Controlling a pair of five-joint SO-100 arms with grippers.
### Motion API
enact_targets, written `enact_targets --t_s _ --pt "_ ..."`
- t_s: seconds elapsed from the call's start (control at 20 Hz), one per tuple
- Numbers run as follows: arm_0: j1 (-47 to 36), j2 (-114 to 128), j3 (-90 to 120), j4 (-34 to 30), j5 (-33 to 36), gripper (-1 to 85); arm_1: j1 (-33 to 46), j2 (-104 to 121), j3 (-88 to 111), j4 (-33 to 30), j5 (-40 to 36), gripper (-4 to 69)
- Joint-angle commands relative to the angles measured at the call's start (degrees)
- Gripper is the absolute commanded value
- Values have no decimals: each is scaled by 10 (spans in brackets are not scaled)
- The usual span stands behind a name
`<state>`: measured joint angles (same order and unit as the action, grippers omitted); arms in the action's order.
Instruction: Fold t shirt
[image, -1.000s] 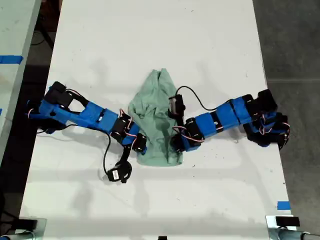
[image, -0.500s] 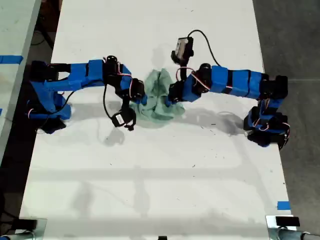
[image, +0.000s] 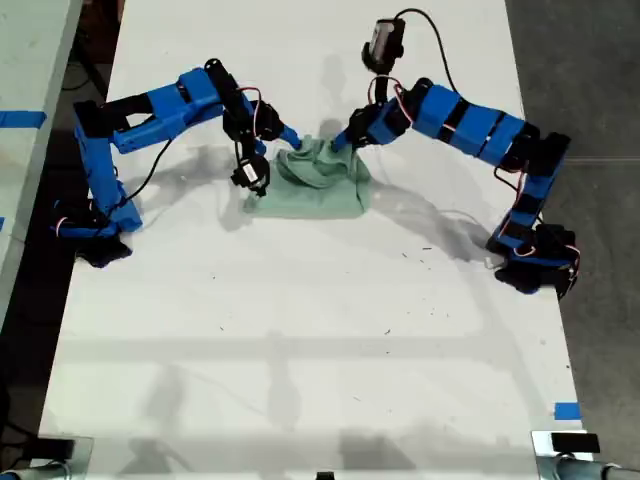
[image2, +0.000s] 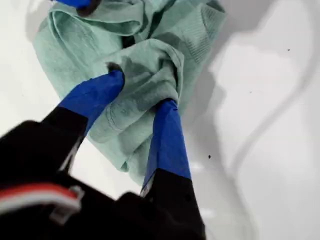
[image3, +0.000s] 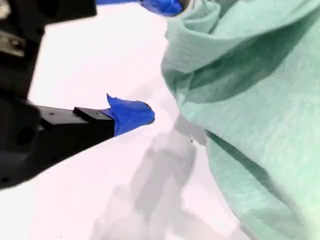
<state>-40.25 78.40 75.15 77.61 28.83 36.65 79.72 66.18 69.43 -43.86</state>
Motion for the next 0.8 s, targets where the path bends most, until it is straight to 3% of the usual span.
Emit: enact_targets --t_s 0.0,0.25,0.4,0.55,0.65,0.75 --pt "-18 11 -63 -4 12 276 31 4 -16 -16 -33 265" --pt "-41 85 -63 22 13 269 116 10 -42 54 -40 327" --pt "-62 158 -62 65 7 257 122 60 -45 116 -53 329" --pt "-45 290 -12 122 -9 219 82 167 -26 292 12 298" --pt "10 431 93 126 -26 168 12 354 122 308 58 271" --pt "115 571 199 125 -98 88 -76 575 277 310 134 203"
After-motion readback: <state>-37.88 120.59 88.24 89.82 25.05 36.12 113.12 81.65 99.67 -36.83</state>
